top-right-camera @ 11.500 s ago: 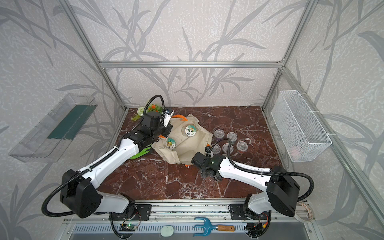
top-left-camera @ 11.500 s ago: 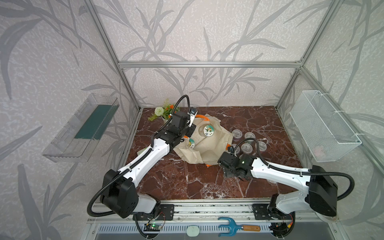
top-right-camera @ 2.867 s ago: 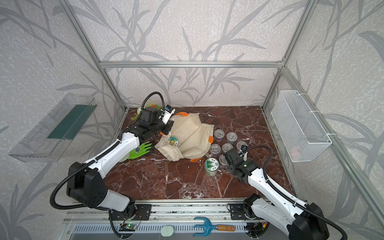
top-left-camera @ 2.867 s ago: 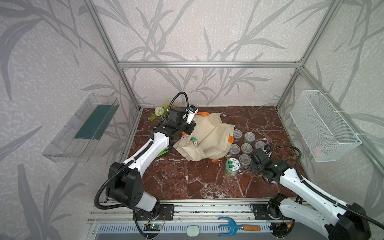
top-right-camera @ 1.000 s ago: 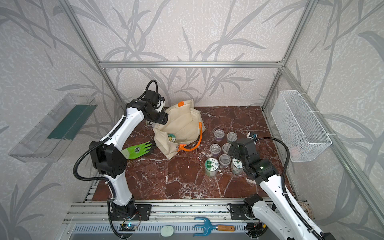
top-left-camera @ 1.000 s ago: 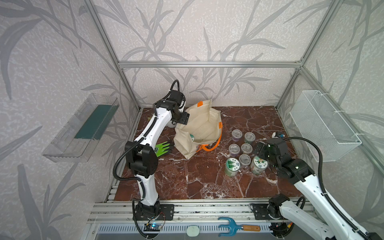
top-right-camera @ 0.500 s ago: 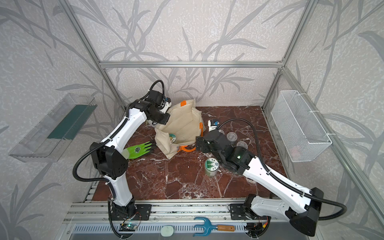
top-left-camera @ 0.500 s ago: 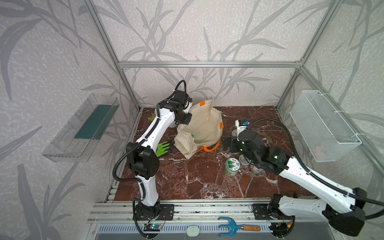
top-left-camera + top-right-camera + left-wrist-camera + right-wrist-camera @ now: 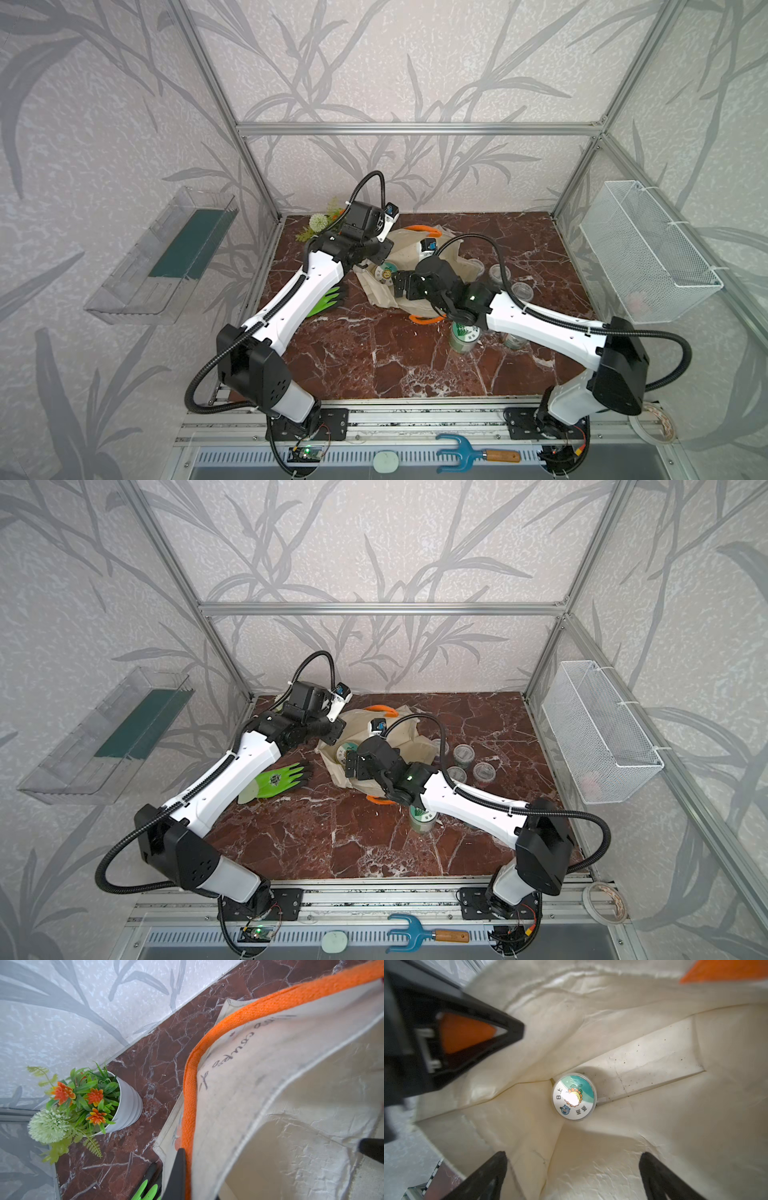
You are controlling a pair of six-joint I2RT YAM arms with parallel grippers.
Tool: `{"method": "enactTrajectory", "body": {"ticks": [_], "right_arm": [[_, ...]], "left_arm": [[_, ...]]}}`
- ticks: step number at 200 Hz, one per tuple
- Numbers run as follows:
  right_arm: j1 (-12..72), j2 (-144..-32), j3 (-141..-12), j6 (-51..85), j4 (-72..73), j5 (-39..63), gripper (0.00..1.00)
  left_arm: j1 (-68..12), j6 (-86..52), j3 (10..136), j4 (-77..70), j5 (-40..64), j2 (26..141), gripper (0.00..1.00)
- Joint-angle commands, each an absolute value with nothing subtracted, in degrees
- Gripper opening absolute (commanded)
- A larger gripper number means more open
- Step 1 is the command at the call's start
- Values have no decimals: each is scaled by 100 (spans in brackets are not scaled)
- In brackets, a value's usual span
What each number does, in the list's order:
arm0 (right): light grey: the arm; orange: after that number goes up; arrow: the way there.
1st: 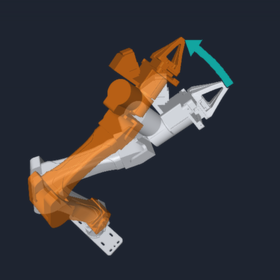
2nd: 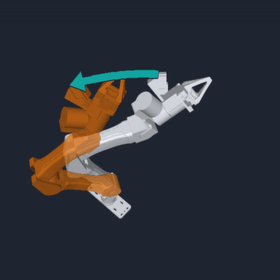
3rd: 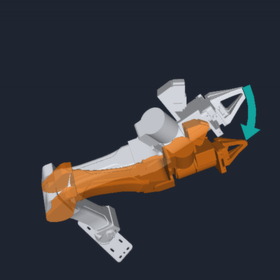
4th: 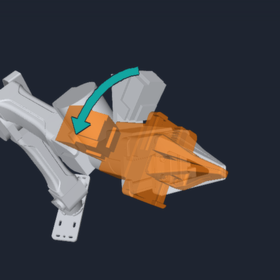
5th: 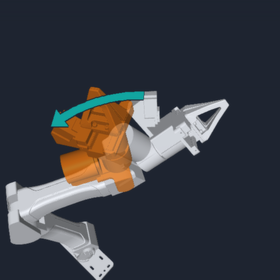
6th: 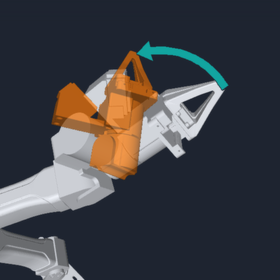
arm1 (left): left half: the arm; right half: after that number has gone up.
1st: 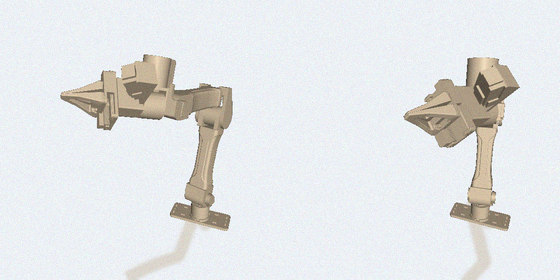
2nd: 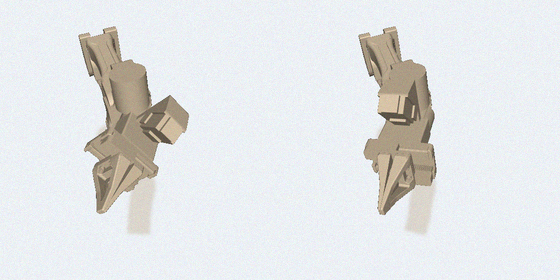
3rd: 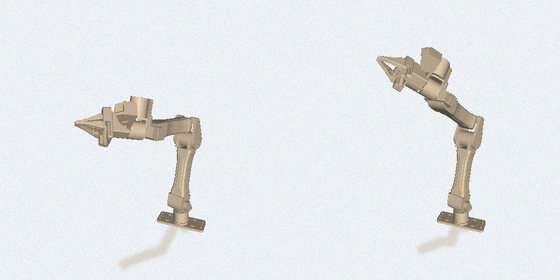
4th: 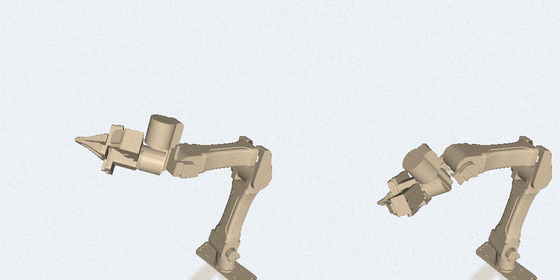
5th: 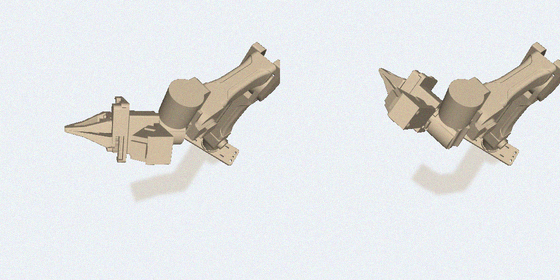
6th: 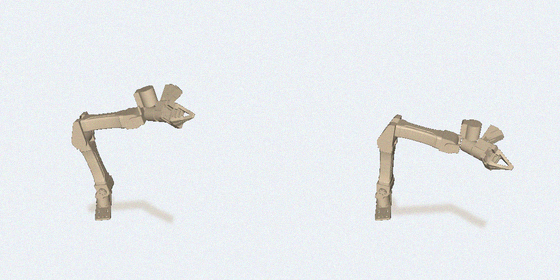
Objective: Take out the seed jars from the canvas bag
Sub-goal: Adjust the canvas bag at the center of the board, then pick up the seed jar from the canvas bag.
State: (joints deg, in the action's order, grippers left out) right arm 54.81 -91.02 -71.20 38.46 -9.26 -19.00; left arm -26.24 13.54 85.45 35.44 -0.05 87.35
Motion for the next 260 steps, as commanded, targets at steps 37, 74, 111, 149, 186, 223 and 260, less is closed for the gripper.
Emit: {"method": "enactTrajectory", "body": {"ticks": [37,74,111,149,186,223,260], "right_arm": [[5435,-10153,-7385,4234,-227,-1975,99],[5319,-10721,-7752,4294,-36,-1849,99],[5163,-11135,-8136,4230,-53,-1682,99],[5157,-11516,-8624,3926,-218,-1606,99],[5167,-11877,-9021,3735,-398,-1400,99],[5182,-12243,-9377,3698,-565,-1303,99],[5192,-12371,-9299,3526,-236,-1139,99]], "left_arm": [[-2794,1644,8116,2629,-2,8282,0],[-2812,1626,8121,2770,-25,8285,0],[-2813,1633,8128,2809,17,8260,0],[-2805,1624,8119,2779,51,8261,0],[-2808,1618,8086,2771,95,8287,0],[-2811,1617,8057,2681,156,8287,0],[-2803,1621,8018,2670,111,8254,0]]}}
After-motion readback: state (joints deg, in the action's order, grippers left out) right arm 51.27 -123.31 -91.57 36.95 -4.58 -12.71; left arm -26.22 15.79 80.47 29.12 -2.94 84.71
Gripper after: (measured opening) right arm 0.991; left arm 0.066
